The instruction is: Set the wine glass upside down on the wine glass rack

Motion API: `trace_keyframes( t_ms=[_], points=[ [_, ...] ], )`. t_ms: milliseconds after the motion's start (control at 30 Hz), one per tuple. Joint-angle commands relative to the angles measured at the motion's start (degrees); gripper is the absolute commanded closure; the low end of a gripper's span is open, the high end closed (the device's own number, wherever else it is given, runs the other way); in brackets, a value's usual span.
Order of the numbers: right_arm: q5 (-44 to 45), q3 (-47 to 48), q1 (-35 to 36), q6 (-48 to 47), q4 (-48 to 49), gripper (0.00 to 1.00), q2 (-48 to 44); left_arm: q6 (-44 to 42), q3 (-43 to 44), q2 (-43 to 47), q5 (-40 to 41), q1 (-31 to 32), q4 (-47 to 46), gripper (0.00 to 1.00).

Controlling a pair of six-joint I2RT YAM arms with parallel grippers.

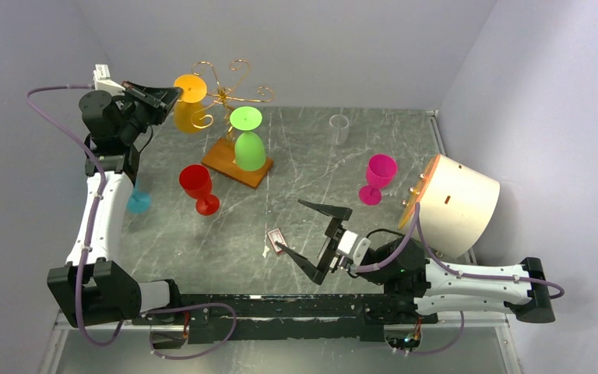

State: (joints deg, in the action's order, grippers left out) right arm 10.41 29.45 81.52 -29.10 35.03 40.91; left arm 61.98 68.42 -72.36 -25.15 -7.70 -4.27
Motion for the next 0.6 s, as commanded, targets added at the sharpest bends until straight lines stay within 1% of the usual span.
trace_keyframes(
  t_ms=[0,233,567],
  points=[
    [0.9,1.4,0.3,0.5,0.2,0.0,-1.0,0.3,2.9,-1.1,-1.3,-1.9,-4.9,0.93],
    [0.8,1.3,0.3,0.5,-0.1,0.0,-1.1,-0.8,3.5,-2.9,-1.6,-3.7,-5.6,0.93],
    [0.7,1.7,0.3,0.1,-0.3,0.0,-0.5,0.8,2.0,-4.6,-3.4,-5.7,-9.2,0.93]
  ],
)
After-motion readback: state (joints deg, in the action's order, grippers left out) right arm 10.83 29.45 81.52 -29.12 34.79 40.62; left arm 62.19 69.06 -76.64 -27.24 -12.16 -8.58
